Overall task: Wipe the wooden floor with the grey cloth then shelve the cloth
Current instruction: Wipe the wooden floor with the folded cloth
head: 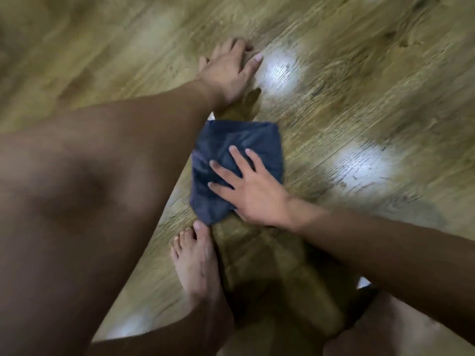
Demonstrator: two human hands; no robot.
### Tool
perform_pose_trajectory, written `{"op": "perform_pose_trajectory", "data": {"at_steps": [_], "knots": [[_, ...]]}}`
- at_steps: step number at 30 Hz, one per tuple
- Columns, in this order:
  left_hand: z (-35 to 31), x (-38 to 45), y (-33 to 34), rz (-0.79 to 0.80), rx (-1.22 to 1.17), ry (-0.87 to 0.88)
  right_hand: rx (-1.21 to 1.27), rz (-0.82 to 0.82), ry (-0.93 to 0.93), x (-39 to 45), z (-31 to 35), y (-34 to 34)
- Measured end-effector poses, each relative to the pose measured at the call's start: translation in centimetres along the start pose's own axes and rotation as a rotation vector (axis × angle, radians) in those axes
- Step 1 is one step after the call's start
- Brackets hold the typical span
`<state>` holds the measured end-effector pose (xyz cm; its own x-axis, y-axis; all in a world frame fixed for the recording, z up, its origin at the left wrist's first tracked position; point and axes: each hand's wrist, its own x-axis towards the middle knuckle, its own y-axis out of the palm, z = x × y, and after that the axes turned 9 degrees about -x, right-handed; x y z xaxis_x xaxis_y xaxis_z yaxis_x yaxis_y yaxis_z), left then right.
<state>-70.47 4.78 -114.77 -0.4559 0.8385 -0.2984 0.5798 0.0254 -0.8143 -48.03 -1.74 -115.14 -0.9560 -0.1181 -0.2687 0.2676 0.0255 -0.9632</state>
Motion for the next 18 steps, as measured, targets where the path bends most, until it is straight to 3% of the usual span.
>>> {"op": "perform_pose_trajectory", "data": {"at_steps": [6, 11, 14, 18], "knots": [[4.2, -0.9, -1.8, -0.121, -0.009, -0.137, -0.005, -0.049, 0.064, 9.1, -0.3, -1.5], [5.3, -0.3, -2.4, -0.247, -0.068, -0.277, -0.005, -0.167, 0.065, 8.4, -5.7, -0.6], [3.6, 1.2, -1.8, -0.365, -0.172, -0.274, 0.003, -0.188, 0.192, 5.9, -10.7, 0.4], [0.6, 3.6, -0.2, -0.316, -0.206, -0.141, 0.040, -0.172, 0.496, 0.3, -19.1, 1.3]]}}
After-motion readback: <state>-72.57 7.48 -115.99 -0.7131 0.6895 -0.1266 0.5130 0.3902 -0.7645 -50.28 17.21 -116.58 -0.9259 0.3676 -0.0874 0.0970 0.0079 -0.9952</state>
